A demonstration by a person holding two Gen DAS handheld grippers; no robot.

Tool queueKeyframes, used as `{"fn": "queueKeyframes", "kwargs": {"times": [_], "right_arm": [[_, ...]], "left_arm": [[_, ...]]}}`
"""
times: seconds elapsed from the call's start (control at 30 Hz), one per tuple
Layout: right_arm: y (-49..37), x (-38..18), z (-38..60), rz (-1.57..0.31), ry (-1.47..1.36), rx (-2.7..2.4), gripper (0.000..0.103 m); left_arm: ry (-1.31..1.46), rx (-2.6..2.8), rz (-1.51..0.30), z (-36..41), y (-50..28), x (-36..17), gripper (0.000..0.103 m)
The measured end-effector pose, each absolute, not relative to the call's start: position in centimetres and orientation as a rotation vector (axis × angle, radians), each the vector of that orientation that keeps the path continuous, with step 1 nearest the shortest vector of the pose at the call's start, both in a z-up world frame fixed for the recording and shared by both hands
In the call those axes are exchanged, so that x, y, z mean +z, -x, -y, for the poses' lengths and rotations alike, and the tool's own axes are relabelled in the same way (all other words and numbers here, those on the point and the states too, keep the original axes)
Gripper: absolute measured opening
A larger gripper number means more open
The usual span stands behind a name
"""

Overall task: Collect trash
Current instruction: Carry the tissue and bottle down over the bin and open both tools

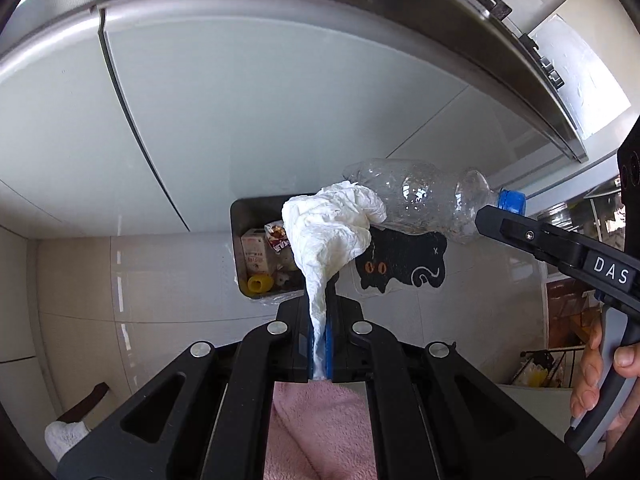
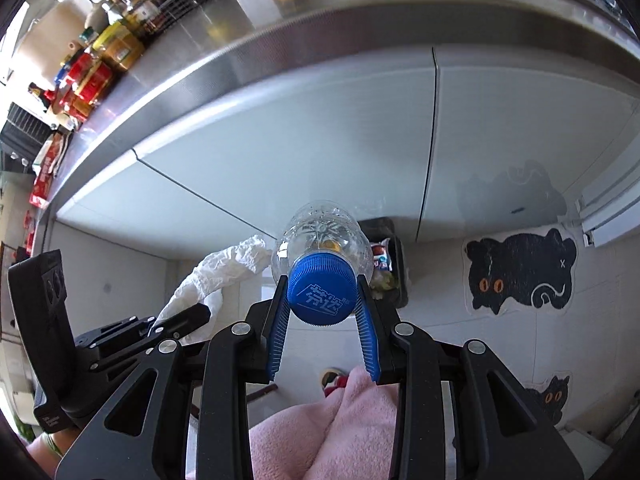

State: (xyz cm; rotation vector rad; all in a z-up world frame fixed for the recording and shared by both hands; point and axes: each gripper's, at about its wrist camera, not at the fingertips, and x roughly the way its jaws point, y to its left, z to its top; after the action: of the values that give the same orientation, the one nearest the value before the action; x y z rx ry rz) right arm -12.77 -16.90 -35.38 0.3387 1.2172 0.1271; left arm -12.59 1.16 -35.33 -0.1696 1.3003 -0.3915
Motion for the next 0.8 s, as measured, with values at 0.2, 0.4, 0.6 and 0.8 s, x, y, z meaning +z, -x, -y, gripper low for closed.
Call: {"fn": "queueKeyframes", "kwargs": {"times": [0.2, 0.4, 0.6, 0.8], "right_arm": [[9.6, -42.6, 16.5, -1.317, -0.347, 0.098, 0.033], [6.7, -48.2, 16.0, -1.383, -0.367, 0.082, 0.033], [4.8, -51.9, 15.6, -1.433, -0.384, 0.07, 0.033], [3.2, -53.6, 16.0, -1.454, -0.433, 0.057, 0.035]], "left_arm": [[0.191, -0.358, -1.382, -0.4, 10.5, -42.1, 0.002], [0.157, -0.362, -1.437, 1.2, 8.3, -47.9, 0.002], [0.153, -0.367, -1.475, 1.9, 6.7, -52.0, 0.002], [0.159, -0.363, -1.509, 1.8, 5.6, -54.2, 0.01]]}}
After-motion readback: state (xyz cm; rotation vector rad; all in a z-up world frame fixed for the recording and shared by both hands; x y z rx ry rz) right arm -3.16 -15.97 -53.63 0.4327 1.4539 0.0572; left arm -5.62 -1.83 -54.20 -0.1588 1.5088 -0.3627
